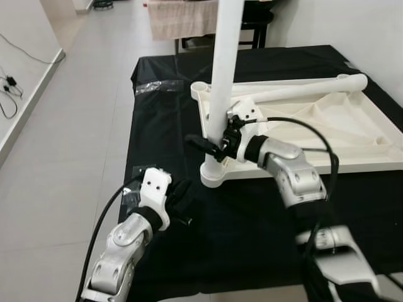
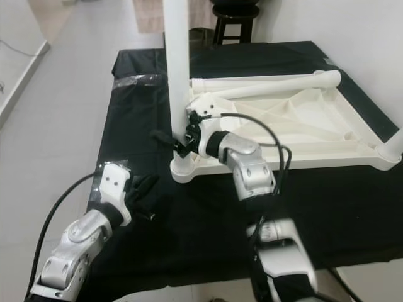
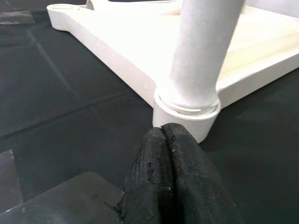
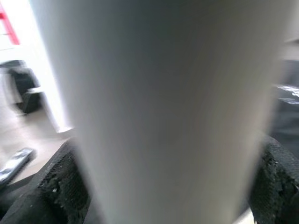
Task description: Building children table
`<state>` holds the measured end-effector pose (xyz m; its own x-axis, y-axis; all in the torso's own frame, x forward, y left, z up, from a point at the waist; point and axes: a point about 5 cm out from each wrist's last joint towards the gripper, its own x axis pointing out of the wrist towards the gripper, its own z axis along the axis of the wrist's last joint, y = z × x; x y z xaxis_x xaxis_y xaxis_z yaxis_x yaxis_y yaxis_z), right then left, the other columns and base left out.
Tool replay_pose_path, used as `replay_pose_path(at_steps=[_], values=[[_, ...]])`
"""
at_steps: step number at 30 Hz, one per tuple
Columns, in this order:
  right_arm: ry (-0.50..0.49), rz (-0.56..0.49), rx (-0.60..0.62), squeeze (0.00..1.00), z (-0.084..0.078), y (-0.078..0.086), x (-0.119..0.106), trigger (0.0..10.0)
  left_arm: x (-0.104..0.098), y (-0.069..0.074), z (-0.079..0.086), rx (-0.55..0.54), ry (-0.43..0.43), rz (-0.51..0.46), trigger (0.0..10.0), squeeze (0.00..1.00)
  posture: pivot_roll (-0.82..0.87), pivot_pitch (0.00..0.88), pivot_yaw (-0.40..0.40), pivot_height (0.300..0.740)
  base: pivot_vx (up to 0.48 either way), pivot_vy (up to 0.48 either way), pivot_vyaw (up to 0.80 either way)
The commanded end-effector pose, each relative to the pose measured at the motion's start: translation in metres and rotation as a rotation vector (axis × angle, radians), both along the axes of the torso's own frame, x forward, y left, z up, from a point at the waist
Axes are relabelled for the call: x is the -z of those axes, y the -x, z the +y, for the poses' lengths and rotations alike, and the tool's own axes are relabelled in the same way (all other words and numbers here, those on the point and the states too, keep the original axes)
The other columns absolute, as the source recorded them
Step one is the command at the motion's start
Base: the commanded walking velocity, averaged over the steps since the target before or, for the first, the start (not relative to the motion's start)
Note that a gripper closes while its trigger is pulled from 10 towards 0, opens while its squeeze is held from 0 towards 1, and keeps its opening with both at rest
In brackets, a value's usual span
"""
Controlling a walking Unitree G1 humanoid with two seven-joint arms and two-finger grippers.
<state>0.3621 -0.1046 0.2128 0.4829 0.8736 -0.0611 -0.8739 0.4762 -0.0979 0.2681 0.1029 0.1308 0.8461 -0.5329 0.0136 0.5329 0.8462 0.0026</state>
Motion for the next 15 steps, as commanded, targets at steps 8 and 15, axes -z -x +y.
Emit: replay_pose_path(at_steps=[8, 15], values=[[0.049, 0.103, -0.066, 0.0, 0.005, -0.009, 0.018, 0.0, 0.004, 0.002, 0.0, 0.0, -0.006, 0.015, 10.0, 0.0, 0.06, 0.1, -0.025, 0.74, 0.0, 0.0, 0.0], [0.056, 0.165, 0.062, 0.0, -0.018, -0.014, 0.041, 0.0, 0.005, 0.003, -0.001, -0.004, -0.008, 0.012, 10.0, 0.0, 0.04, 0.105, -0.022, 0.74, 0.0, 0.0, 0.0]])
